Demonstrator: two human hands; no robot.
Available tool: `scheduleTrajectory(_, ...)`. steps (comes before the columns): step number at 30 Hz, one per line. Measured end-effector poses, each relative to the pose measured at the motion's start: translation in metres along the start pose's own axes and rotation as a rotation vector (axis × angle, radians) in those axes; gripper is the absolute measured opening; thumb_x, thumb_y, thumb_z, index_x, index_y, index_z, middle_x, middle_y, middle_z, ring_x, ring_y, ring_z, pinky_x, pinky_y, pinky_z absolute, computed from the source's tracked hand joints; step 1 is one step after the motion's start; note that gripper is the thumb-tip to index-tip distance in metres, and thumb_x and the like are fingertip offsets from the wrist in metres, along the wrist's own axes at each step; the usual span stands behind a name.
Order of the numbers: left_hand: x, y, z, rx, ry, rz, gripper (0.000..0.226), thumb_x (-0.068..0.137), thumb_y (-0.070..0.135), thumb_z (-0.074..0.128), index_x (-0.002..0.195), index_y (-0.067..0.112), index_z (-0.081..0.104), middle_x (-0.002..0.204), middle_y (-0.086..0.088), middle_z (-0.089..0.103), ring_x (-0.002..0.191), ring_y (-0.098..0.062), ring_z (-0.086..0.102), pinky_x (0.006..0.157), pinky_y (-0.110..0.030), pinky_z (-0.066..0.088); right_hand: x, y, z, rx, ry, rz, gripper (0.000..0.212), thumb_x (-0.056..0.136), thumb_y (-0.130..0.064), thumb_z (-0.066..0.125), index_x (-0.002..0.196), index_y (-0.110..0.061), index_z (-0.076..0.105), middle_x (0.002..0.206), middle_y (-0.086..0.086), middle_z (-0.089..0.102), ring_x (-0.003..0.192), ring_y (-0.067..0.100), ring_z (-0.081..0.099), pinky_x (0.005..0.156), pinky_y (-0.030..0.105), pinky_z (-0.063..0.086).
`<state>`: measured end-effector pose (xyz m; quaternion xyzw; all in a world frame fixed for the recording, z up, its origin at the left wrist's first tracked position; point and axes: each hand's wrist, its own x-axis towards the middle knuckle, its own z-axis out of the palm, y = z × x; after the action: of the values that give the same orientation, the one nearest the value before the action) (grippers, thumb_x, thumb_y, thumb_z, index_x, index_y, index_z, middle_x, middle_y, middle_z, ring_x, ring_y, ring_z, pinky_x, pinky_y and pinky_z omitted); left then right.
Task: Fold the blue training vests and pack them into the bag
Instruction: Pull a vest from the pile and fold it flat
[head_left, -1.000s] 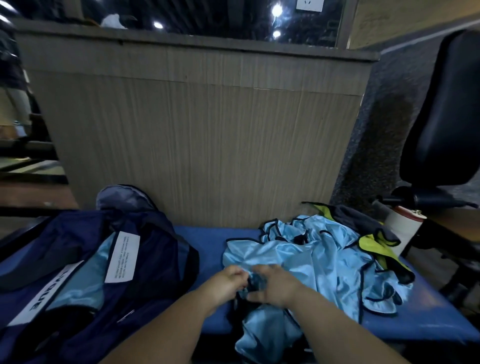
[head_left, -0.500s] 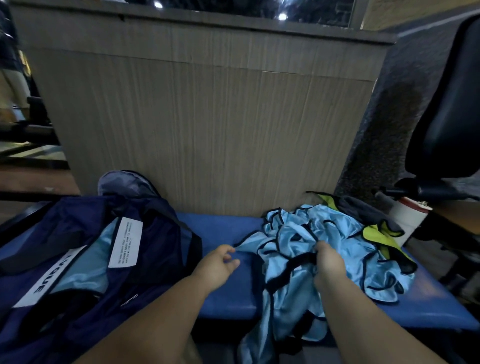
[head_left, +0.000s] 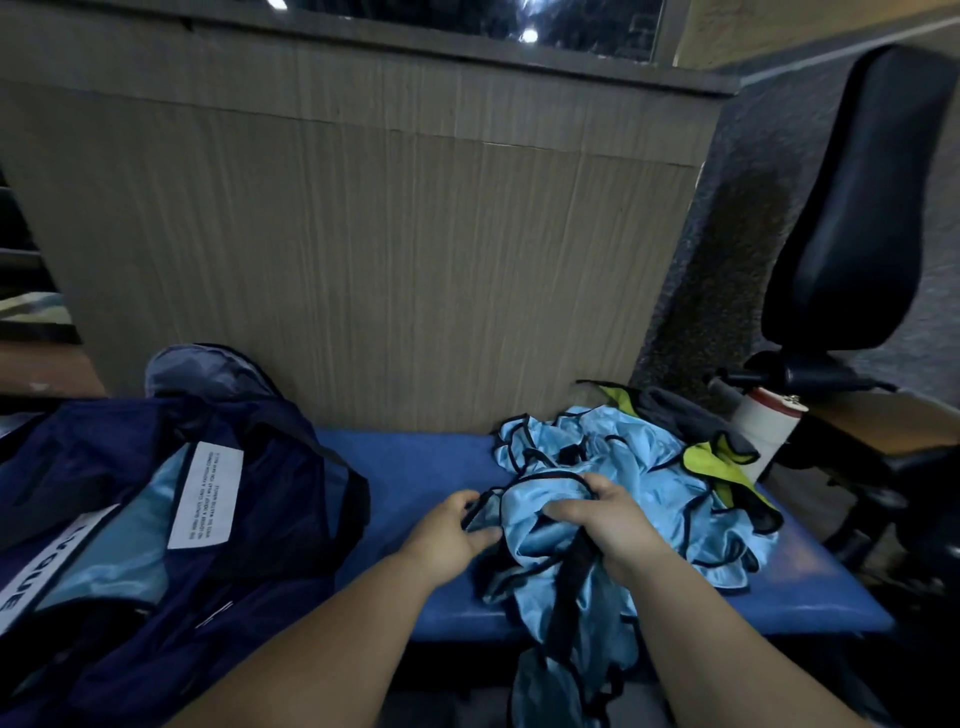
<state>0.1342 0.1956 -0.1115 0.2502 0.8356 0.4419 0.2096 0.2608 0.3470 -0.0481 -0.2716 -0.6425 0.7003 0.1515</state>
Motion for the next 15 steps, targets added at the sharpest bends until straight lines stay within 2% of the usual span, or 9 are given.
scheduleTrajectory(4,0.003,0.003,-0.005,-0.019,0.015,-0.117,0.058,0.087,0.037,0.071,0.135,0.014,0.050,0.133,-0.005,0.055,0.117,-0.019,0.054,0.102,-0.029,0.043,0.001,-0.004,-0.002,0.000,0.040,-0.036,0.030,0.077,0.006,0.074,0.104,-0.005,0.066,0.091,0.018,0.075,0.083,0.037,0.072,0.076,0.042,0.059)
scheduleTrajectory(6,0.001,0.007,-0.009,-0.036,-0.002,-0.116,0.045,0.087,0.034,0.072,0.124,0.012,0.060,0.125,-0.003,0.061,0.105,-0.014,0.058,0.091,-0.023,0.046,-0.001,-0.005,-0.005,-0.012,0.044,-0.040,0.028,0.077,0.001,0.077,0.102,-0.007,0.067,0.091,0.016,0.075,0.083,0.035,0.072,0.076,0.039,0.058)
scheduleTrajectory(8,0.001,0.013,-0.014,-0.100,-0.005,-0.108,0.039,0.087,0.035,0.072,0.117,0.012,0.065,0.117,-0.002,0.066,0.095,-0.011,0.059,0.082,-0.021,0.048,-0.002,-0.004,-0.008,-0.069,0.052,-0.053,0.024,0.075,-0.004,0.081,0.094,-0.007,0.067,0.088,0.012,0.075,0.080,0.030,0.072,0.073,0.035,0.057)
scheduleTrajectory(9,0.002,0.016,-0.017,-0.124,-0.004,-0.109,0.041,0.086,0.039,0.072,0.116,0.013,0.065,0.117,-0.002,0.066,0.097,-0.012,0.059,0.084,-0.023,0.048,-0.001,-0.002,-0.010,-0.123,0.065,-0.069,0.021,0.074,-0.006,0.083,0.087,-0.008,0.066,0.083,0.009,0.074,0.074,0.026,0.070,0.068,0.032,0.054)
scheduleTrajectory(13,-0.001,0.032,-0.034,-0.015,-0.063,-0.205,0.064,0.086,0.052,0.067,0.132,0.009,0.055,0.133,-0.006,0.056,0.116,-0.021,0.054,0.086,-0.026,0.040,-0.002,0.001,-0.016,-0.331,0.152,-0.162,0.037,0.073,-0.015,0.085,0.067,-0.014,0.048,0.065,0.003,0.049,0.061,0.019,0.046,0.058,0.029,0.036)
scheduleTrajectory(15,-0.002,0.038,-0.041,0.059,-0.114,-0.205,0.050,0.089,0.042,0.067,0.123,0.005,0.060,0.118,-0.008,0.064,0.106,-0.020,0.060,0.074,-0.023,0.044,-0.002,0.002,-0.019,-0.457,0.166,-0.210,0.042,0.075,-0.021,0.083,0.064,-0.016,0.043,0.057,0.001,0.045,0.055,0.018,0.043,0.057,0.030,0.036)
